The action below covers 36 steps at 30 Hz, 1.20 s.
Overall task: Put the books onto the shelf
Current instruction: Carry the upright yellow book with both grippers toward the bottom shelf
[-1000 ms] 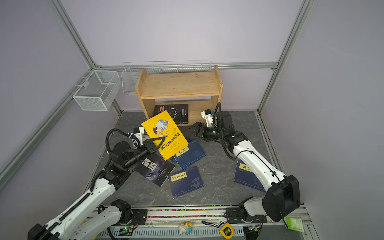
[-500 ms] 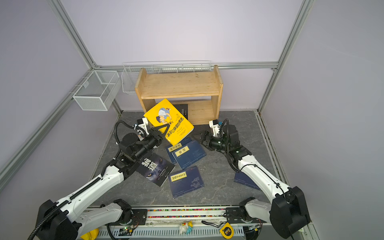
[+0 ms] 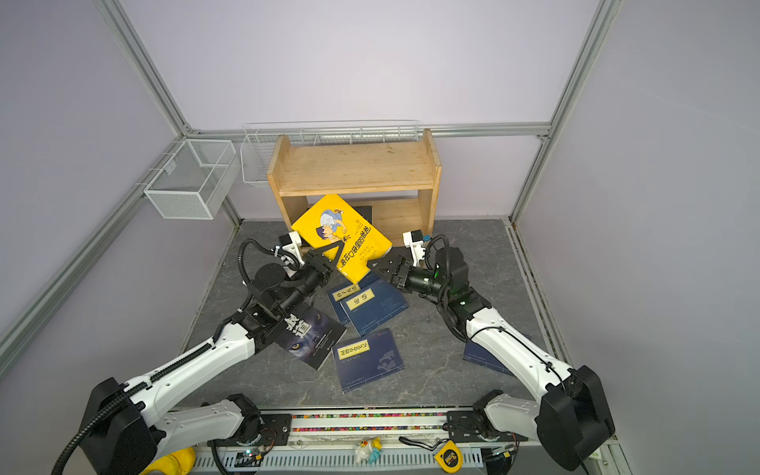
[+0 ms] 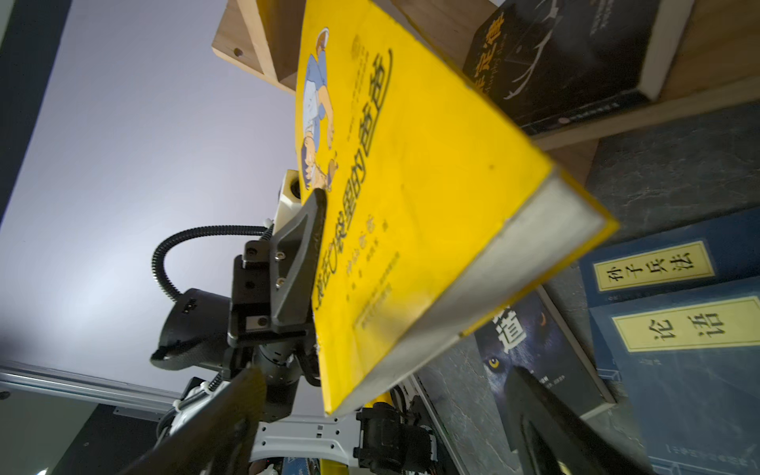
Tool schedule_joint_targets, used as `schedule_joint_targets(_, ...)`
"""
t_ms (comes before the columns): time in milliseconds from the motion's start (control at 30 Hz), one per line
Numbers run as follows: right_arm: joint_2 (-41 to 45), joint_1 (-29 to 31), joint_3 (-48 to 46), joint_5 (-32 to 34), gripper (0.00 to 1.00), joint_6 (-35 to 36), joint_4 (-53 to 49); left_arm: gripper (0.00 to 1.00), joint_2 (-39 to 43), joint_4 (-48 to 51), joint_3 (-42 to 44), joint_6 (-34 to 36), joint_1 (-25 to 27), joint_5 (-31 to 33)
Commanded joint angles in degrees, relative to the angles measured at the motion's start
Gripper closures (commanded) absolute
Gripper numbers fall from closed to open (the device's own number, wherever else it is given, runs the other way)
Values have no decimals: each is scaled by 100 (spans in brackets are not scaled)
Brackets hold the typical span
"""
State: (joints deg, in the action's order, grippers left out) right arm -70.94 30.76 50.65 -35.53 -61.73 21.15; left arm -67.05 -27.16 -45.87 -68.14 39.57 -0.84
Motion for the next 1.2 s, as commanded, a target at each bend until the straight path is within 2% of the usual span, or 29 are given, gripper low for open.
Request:
schedule_joint_targets(0, -247, 125, 204, 33, 16, -442, 700, 100, 26, -777, -306, -76, 93, 203)
schedule_joint_targets(67, -426, 228, 309, 54, 29, -576, 841, 100, -1, -971, -232, -92, 137, 244)
schedule_joint_targets(133, -577, 320, 364, 85, 37, -705, 983, 100, -14, -1142, -179, -103, 163, 255)
schedule_joint_targets(267, -707, 387, 331, 191, 63, -976, 1434, 100, 42, -1057, -103, -51, 191, 336)
schedule_joint_targets(333, -698, 385, 354, 253, 71, -936, 1372, 100, 77, -975, -73, -27, 191, 336)
schedule_joint_targets(400, -663, 380, 425, 253, 74, -787, 1173, 98, 133, -799, -105, 47, 191, 301)
schedule_joint_targets(433, -642, 371, 477, 214, 76, -655, 1017, 93, 170, -677, -121, 109, 191, 270)
schedule_joint_targets(500, -562, 358, 618, 130, 77, -335, 625, 76, 296, -360, -124, 224, 191, 352)
schedule_joint_targets(600, -450, 283, 906, -169, 81, 210, -159, 40, 547, -14, 21, 251, 84, 416)
schedule_joint_targets(700, -411, 190, 1150, -693, 82, 522, -665, 22, 845, 595, 62, 261, -150, 270)
schedule_joint_targets(767, -404, 150, 1226, -1007, 82, 557, -759, 17, 973, 963, 56, 164, -354, 17)
schedule_joint_targets(867, -408, 84, 1310, -1408, 82, 575, -789, 17, 1090, 1037, 213, -76, -601, -392)
schedule_joint_targets(1000, -400, -64, 1418, -1666, 82, 656, -936, 25, 1214, 958, 381, -235, -716, -561)
schedule_joint_targets(1100, -400, -201, 1498, -1750, 82, 698, -1077, 39, 1272, 993, 412, -220, -721, -565)
schedule_joint_targets(1167, -405, -267, 1551, -1768, 81, 706, -1107, 52, 1297, 1006, 412, -217, -722, -545)
